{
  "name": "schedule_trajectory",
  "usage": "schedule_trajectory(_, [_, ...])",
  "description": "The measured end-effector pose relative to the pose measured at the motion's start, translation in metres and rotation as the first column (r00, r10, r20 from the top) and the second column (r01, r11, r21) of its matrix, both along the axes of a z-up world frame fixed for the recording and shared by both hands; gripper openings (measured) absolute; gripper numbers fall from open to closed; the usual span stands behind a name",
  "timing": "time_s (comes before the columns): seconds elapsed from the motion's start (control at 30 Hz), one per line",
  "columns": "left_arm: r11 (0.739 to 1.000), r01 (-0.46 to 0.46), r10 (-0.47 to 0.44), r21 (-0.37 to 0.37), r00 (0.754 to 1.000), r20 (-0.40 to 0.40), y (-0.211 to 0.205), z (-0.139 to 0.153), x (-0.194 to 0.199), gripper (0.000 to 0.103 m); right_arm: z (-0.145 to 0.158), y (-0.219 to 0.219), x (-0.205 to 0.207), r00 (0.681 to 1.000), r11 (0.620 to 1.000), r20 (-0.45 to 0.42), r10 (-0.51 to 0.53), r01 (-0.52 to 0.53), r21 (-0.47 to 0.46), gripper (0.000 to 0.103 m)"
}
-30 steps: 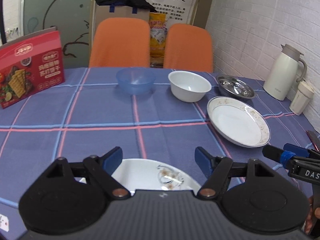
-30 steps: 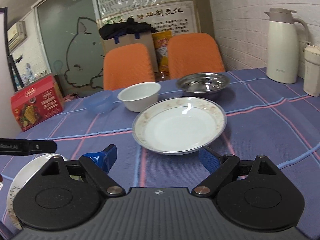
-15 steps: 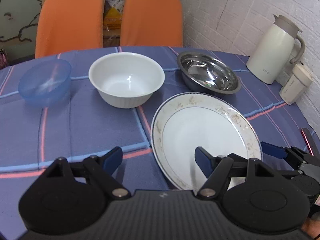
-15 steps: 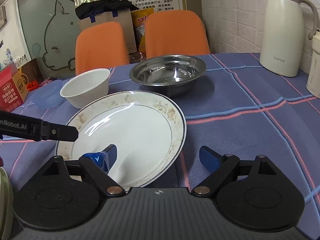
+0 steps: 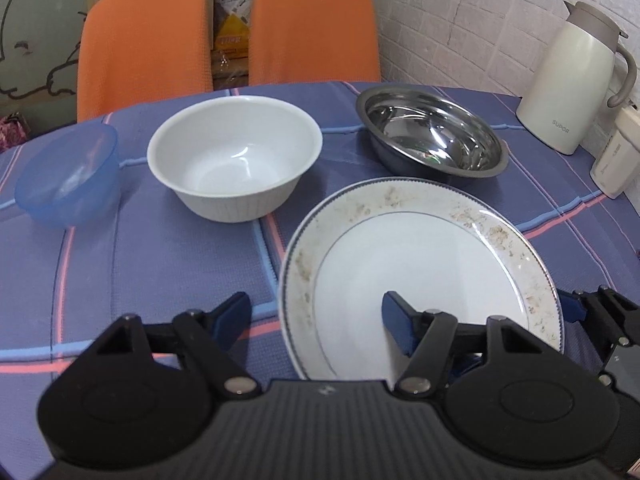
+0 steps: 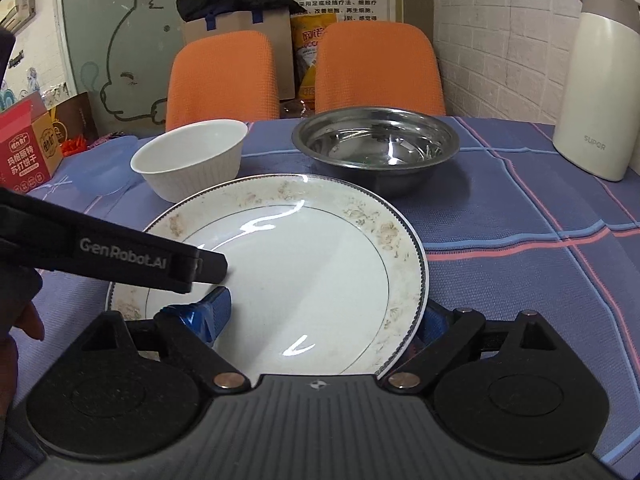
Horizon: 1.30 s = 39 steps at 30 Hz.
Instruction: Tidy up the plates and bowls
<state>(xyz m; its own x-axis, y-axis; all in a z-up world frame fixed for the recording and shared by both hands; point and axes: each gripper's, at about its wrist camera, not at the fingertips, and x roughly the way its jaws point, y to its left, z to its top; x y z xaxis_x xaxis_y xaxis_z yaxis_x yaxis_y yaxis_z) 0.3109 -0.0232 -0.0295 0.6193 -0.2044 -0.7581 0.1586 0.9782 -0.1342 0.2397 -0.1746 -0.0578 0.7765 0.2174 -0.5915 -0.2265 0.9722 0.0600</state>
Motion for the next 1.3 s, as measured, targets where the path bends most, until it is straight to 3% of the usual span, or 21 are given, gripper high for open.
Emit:
schedule_trajectory(0.03, [1.000, 0.022, -0.022, -0.012, 1.000, -0.004, -0.003, 0.001, -0.002, 0.052, 0.001, 0.002, 0.000, 1.000, 1.000, -0.007, -0.007, 0.007, 0.001, 0.081])
schedule_trajectory(0.13, [1.000, 0.022, -0.022, -0.010, 0.999, -0.035, -0.003, 0.005, -0.006, 0.051, 0.006, 0.003, -0.005, 0.999, 0.999, -0.033, -0.029, 0.030, 0.027, 0.081])
schedule_trajectory(0.23, [0.999, 0.016, -0.017, -0.037, 0.999, -0.038, 0.008, 0.012, -0.018, 0.051, 0.013, 0.006, -0.020, 1.000, 0.999, -0.003, -0.009, 0.009, 0.041, 0.081])
schedule_trajectory(0.57, [0.999, -0.026, 0.028, -0.020, 0.996, 0.080, 0.044, 0.049, -0.089, 0.051, 0.042, 0.042, -0.074, 0.994, 0.999, 0.103, 0.029, -0.033, 0.037, 0.081])
schedule_trajectory(0.8, [0.990, -0.144, 0.143, -0.007, 0.977, 0.158, 0.098, 0.070, -0.158, 0.051, 0.057, 0.089, -0.120, 0.976, 0.986, 0.166, 0.141, -0.154, 0.064, 0.081])
schedule_trajectory(1.07, [0.963, -0.271, 0.265, 0.010, 0.949, 0.170, 0.149, 0.061, -0.225, 0.051, 0.049, 0.139, -0.154, 0.954, 0.958, 0.134, 0.266, -0.277, 0.073, 0.081])
schedule_trajectory(1.3, [0.946, -0.324, 0.322, -0.011, 0.936, 0.143, 0.173, 0.042, -0.257, 0.052, 0.036, 0.163, -0.180, 0.943, 0.945, 0.095, 0.319, -0.325, 0.046, 0.081])
